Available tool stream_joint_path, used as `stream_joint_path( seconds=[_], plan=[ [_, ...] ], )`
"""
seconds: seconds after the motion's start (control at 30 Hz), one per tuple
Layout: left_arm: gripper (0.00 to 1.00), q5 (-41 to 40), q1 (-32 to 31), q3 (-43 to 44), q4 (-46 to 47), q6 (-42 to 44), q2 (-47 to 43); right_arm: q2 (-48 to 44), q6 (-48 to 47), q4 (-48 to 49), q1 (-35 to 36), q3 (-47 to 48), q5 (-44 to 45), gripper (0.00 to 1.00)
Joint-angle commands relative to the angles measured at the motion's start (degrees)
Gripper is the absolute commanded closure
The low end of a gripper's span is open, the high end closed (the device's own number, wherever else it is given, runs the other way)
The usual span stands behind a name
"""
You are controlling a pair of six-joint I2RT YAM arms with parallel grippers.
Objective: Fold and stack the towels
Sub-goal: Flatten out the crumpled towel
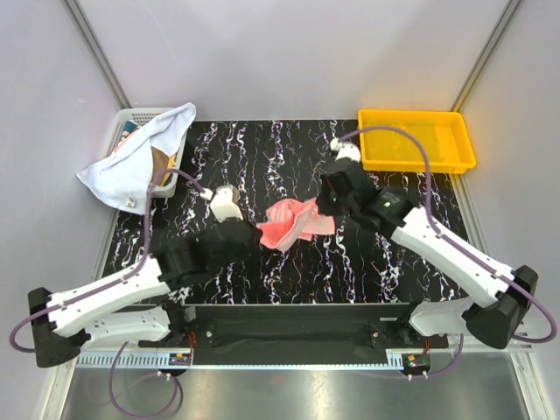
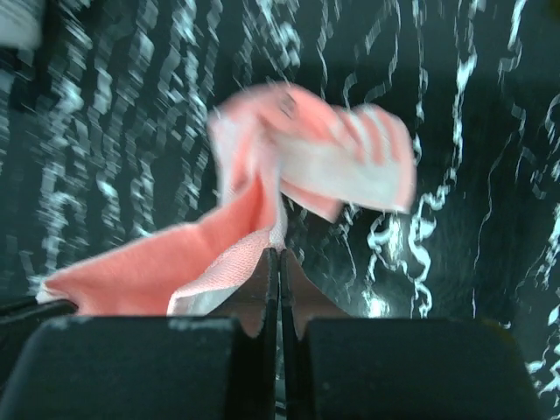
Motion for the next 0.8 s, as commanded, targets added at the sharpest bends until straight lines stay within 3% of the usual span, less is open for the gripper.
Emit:
stream_joint_path(
  seconds=[0.0, 0.3, 0.4, 0.63, 0.77],
  plan=[
    [1.00, -3.8, 0.3, 10.4, 0.8, 5.4, -2.8, -1.8, -3.8, -4.6, 0.5, 10.0, 4.3, 1.00],
    [1.00, -11.2, 1.1, 22.8, 7.5, 14.2, -2.4, 2.6, -9.5, -6.3, 0.3, 28.5, 10.6, 1.00],
    [1.00, -10.4, 5.1, 26.6, 10.0, 17.0, -0.7, 5.8, -11.9, -5.7, -1.4, 33.6, 12.3, 1.00],
    [1.00, 11.6, 25.4, 37.7, 13.6, 19.0, 10.2, 17.7, -13.9, -3.4, -13.1, 46.6, -0.9, 1.00],
    [1.00, 23.7, 36.7, 48.2, 14.7, 18.4, 24.3, 28.1, -14.4, -1.6, -17.7, 56.0, -6.5, 1.00]
  ],
)
